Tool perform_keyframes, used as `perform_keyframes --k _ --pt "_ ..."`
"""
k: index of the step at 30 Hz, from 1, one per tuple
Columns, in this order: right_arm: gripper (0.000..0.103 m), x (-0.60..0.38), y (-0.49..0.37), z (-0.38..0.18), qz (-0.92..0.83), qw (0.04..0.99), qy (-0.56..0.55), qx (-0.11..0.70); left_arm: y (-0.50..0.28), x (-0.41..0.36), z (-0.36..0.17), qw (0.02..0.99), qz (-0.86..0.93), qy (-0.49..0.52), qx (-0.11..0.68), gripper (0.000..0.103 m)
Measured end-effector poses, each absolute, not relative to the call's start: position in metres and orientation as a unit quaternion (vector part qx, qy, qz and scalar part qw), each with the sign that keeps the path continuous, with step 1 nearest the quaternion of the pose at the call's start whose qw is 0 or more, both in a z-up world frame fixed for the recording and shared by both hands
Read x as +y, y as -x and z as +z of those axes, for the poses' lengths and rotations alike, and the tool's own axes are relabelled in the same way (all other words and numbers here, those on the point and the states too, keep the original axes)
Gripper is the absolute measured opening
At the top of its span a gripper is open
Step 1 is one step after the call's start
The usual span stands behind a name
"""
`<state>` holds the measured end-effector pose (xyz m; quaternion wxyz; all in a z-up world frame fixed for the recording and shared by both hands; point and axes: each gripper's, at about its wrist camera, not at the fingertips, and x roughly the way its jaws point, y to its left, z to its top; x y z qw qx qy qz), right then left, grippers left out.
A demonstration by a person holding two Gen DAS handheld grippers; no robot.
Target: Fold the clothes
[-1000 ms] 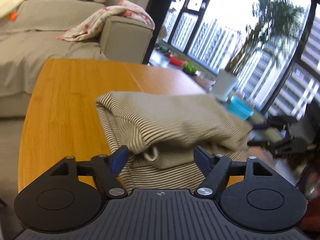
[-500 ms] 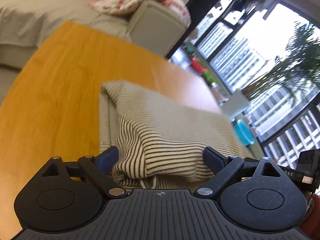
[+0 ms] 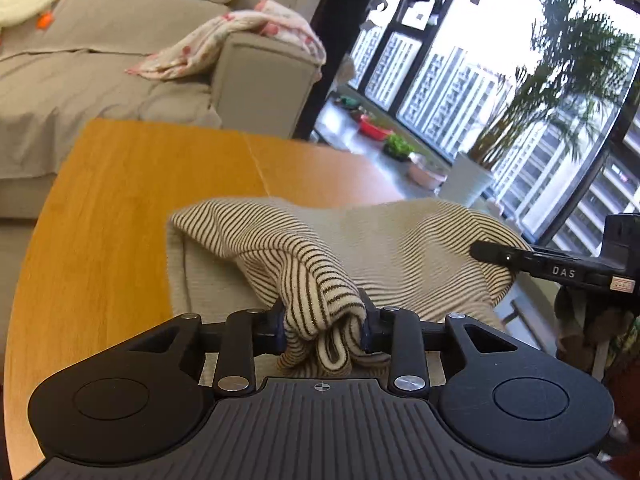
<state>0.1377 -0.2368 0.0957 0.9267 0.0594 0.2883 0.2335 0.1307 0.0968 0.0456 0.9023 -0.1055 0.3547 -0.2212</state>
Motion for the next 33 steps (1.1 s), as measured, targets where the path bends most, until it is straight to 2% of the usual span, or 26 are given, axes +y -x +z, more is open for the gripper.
perform_keyframes --k 3,5,8,10,12,13,15,18,19,21,25,27,33 --pt "0.029 -0.225 -0.134 0.059 0.216 0.927 0.0 0.306 -0.132 0.092 0.021 0.905 -0.203 0.076 0.367 0.039" --pt "0.032 -0.217 -0.126 0.041 0.205 0.935 0.038 0.287 -0.132 0.091 0.014 0.908 -0.199 0.067 0.363 0.041" --pt "0.033 -0.215 -0.126 0.047 0.205 0.936 0.045 0.282 -0.13 0.092 0.008 0.91 -0.194 0.058 0.362 0.044" --pt "0.044 -0.218 -0.128 0.051 0.204 0.933 0.047 0.293 -0.126 0.092 0.012 0.911 -0.187 0.047 0.364 0.053" --pt "0.075 -0.223 -0.127 0.054 0.193 0.933 0.056 0.298 -0.117 0.095 0.02 0.917 -0.18 0.042 0.353 0.056" --pt "0.083 -0.227 -0.127 0.058 0.19 0.933 0.053 0.3 -0.112 0.097 0.024 0.92 -0.176 0.039 0.348 0.059" --pt "0.088 -0.236 -0.127 0.066 0.19 0.934 0.034 0.301 -0.105 0.098 0.036 0.924 -0.179 0.05 0.335 0.067" --pt "0.103 -0.251 -0.13 0.083 0.203 0.937 -0.02 0.285 -0.099 0.092 0.053 0.924 -0.204 0.073 0.314 0.075" --pt "0.103 -0.254 -0.132 0.088 0.215 0.936 -0.043 0.276 -0.101 0.086 0.052 0.92 -0.217 0.084 0.316 0.082" --pt "0.103 -0.255 -0.138 0.091 0.236 0.93 -0.092 0.265 -0.104 0.074 0.05 0.909 -0.242 0.107 0.32 0.089" --pt "0.103 -0.249 -0.157 0.061 0.253 0.898 -0.194 0.303 -0.127 0.051 0.015 0.9 -0.212 0.091 0.37 0.089" --pt "0.103 -0.246 -0.167 0.042 0.257 0.877 -0.241 0.327 -0.132 0.047 0.007 0.904 -0.212 0.08 0.363 0.096" --pt "0.103 -0.242 -0.128 0.029 0.263 0.887 -0.231 0.301 -0.155 0.057 0.002 0.91 -0.203 0.065 0.357 0.096"
